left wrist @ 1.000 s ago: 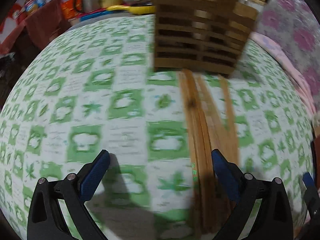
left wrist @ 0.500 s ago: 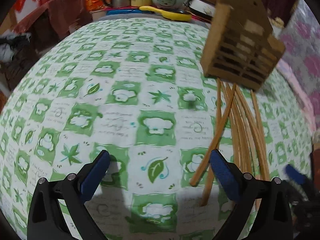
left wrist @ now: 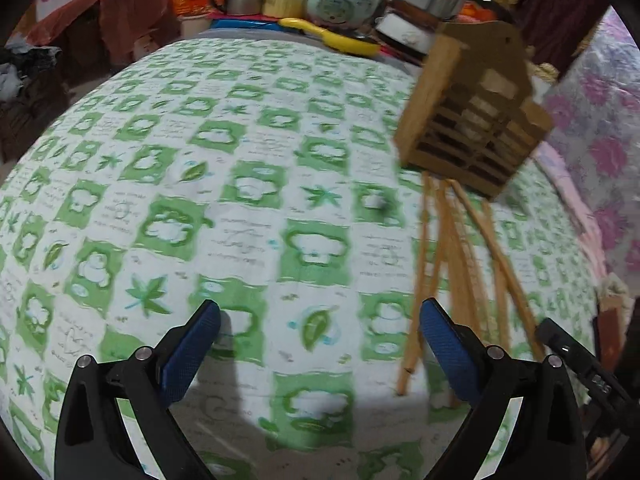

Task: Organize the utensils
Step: 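Move the left tool toward the wooden chopsticks while the right tool approaches them too, then close the left gripper on a chopstick while the right gripper closes on another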

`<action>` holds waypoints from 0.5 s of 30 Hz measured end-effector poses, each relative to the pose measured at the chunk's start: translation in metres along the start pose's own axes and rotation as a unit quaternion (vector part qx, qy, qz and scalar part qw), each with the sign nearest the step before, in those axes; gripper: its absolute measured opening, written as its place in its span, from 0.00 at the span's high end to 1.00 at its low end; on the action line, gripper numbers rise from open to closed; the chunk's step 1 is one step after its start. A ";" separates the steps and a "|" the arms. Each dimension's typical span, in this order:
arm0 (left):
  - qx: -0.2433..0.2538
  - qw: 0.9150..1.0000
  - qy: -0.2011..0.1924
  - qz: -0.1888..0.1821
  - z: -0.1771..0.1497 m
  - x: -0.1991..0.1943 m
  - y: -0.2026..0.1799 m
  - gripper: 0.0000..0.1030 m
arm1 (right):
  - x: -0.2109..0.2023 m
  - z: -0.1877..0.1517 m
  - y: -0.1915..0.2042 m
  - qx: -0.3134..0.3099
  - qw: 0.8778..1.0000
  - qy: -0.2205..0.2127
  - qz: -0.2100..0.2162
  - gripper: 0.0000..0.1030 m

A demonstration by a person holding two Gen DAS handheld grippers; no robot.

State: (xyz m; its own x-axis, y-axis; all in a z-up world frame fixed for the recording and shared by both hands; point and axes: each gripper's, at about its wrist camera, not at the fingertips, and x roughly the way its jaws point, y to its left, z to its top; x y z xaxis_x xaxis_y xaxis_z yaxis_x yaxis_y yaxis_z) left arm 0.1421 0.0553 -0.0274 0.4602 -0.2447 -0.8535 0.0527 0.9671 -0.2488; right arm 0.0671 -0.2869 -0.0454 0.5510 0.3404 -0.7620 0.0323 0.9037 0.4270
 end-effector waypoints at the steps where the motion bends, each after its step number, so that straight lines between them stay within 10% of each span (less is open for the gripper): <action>1: 0.009 1.000 0.003 -0.013 -0.001 0.000 -0.005 0.06 | 0.000 -0.001 0.002 -0.004 1.000 -0.002 -0.001 0.63; 8: 0.081 0.996 0.026 -0.035 -0.011 0.011 -0.038 0.37 | -0.004 -0.001 -0.003 0.013 1.000 -0.009 0.006 0.61; 15: 0.106 0.991 0.043 -0.072 -0.016 0.015 -0.049 0.92 | -0.005 -0.001 -0.002 0.012 1.000 -0.011 0.005 0.61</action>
State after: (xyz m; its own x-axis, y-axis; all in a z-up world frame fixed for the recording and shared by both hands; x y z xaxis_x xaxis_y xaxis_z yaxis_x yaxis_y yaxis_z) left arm 0.1319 0.0028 -0.0354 0.3577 -0.3764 -0.8546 0.3019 0.9126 -0.2756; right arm 0.0635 -0.2901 -0.0430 0.5698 0.3429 -0.7468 0.0460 0.8941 0.4456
